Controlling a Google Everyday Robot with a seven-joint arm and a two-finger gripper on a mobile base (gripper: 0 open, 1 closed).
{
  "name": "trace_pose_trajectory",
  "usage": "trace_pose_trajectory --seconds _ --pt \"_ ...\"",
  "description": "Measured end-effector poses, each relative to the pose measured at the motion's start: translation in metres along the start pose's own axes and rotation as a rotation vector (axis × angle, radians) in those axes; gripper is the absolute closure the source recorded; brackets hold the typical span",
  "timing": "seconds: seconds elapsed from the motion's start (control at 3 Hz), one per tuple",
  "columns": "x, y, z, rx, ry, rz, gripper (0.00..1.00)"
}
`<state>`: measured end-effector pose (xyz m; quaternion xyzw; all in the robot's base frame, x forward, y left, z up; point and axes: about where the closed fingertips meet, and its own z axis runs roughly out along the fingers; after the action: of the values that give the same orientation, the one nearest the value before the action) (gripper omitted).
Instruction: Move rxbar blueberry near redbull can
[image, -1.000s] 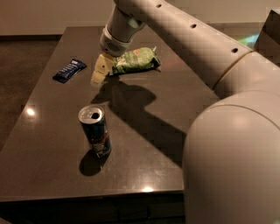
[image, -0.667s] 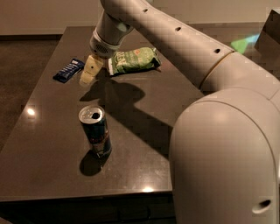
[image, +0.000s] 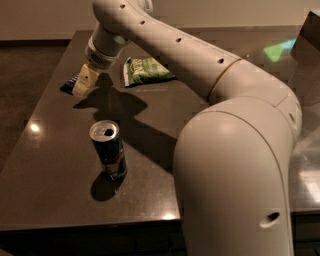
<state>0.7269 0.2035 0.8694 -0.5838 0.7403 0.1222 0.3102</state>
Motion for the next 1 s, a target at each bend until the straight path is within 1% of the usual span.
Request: trace_pose_trajectory --seconds 0.33,0.67,1.0 --pt "-0.015 0.001 0.015 0.009 -0.015 0.002 0.00" --pt "-0.017 -0.004 0.044 -0.017 -0.002 0.020 0.00" --pt "-0.018 -0.004 0.045 -0.015 -0.004 0.023 0.00"
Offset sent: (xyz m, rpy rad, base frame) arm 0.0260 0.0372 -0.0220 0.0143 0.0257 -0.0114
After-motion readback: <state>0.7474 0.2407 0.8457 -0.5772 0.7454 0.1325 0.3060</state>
